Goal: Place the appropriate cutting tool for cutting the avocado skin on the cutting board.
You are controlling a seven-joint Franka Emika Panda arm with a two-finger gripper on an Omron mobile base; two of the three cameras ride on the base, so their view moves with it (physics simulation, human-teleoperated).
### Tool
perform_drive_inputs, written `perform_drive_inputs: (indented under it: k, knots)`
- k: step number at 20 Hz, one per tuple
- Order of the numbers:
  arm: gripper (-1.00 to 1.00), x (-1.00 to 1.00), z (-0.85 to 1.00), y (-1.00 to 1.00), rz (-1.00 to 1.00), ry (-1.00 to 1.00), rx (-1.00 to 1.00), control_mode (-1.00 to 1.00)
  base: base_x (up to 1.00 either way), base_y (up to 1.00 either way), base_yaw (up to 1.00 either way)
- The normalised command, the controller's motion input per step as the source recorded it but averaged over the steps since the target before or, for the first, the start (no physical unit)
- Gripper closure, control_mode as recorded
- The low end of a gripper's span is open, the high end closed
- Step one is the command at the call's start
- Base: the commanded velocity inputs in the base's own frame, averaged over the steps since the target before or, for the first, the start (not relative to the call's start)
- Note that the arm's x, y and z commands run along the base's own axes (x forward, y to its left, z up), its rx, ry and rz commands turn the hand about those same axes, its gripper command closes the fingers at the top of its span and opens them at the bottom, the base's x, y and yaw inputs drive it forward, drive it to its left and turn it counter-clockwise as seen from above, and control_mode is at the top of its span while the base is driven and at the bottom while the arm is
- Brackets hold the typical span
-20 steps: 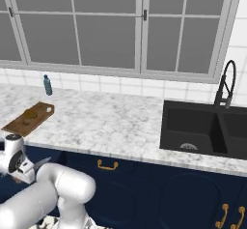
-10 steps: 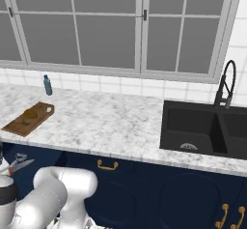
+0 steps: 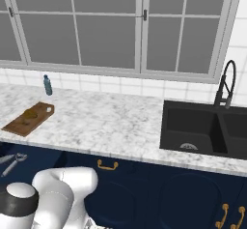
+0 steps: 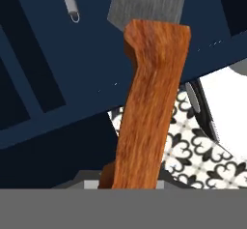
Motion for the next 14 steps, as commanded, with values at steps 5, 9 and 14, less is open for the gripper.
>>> perform_drive_inputs:
  k: [5,9,14]
  knots:
    - [1.0,-0.05,0.86,0.23,-0.12,-0.15,0.0,-1.0,0.0,0.0,0.0]
    - [1.0,0.3,0.63,0.2,-0.16,-0.1,-0.01,-1.0,0.0,0.0,0.0]
    - [1.0,0.65,0.25,0.12,-0.15,-0.06,-0.01,-1.0,0.0,0.0,0.0]
